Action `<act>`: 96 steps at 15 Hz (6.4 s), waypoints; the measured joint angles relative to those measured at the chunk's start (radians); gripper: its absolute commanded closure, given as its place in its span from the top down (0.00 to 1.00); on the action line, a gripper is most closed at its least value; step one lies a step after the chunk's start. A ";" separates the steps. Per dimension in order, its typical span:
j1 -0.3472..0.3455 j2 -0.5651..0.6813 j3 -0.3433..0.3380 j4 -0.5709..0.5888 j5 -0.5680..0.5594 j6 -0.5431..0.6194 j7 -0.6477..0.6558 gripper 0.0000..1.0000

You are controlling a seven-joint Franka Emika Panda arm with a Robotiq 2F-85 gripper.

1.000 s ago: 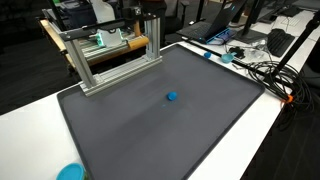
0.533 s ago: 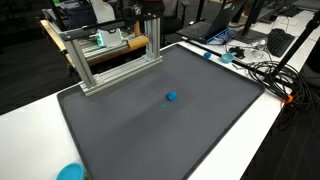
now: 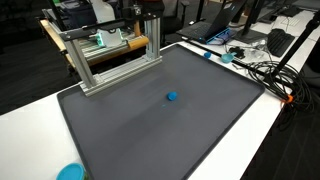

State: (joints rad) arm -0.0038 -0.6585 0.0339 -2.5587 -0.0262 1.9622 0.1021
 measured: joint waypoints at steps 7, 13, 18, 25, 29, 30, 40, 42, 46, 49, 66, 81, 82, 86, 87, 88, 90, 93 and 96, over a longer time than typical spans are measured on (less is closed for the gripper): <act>-0.018 -0.040 0.007 -0.059 -0.002 0.038 0.042 1.00; -0.006 -0.028 -0.036 -0.060 0.026 0.065 -0.040 1.00; -0.019 -0.013 -0.032 -0.078 0.018 0.135 -0.021 1.00; -0.039 -0.015 -0.016 -0.133 0.015 0.162 0.027 1.00; -0.039 -0.013 -0.012 -0.133 0.013 0.162 0.027 1.00; -0.038 -0.013 -0.008 -0.134 0.013 0.162 0.027 1.00; -0.034 -0.012 0.029 -0.136 0.011 0.157 0.035 0.74; -0.034 -0.012 0.028 -0.136 0.013 0.157 0.035 0.63; -0.037 -0.014 0.020 -0.136 0.012 0.157 0.035 0.69; -0.034 -0.014 0.011 -0.136 0.015 0.155 0.024 0.85; -0.011 -0.018 -0.034 -0.137 0.021 0.142 -0.083 0.21; -0.099 0.272 0.034 0.119 -0.071 0.378 0.146 0.21; -0.109 0.329 0.036 0.177 -0.088 0.369 0.158 0.21; -0.110 0.541 0.018 0.395 -0.078 0.247 0.163 0.46; -0.109 0.577 0.016 0.428 -0.076 0.232 0.163 0.46; -0.109 0.600 0.015 0.448 -0.076 0.226 0.163 0.46; -0.108 0.615 0.015 0.463 -0.075 0.222 0.163 0.21; -0.095 0.629 0.002 0.462 -0.059 0.237 0.149 0.21; -0.083 0.680 -0.007 0.468 -0.040 0.292 0.114 0.21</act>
State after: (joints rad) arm -0.0867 0.0214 0.0267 -2.0912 -0.0659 2.2541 0.2165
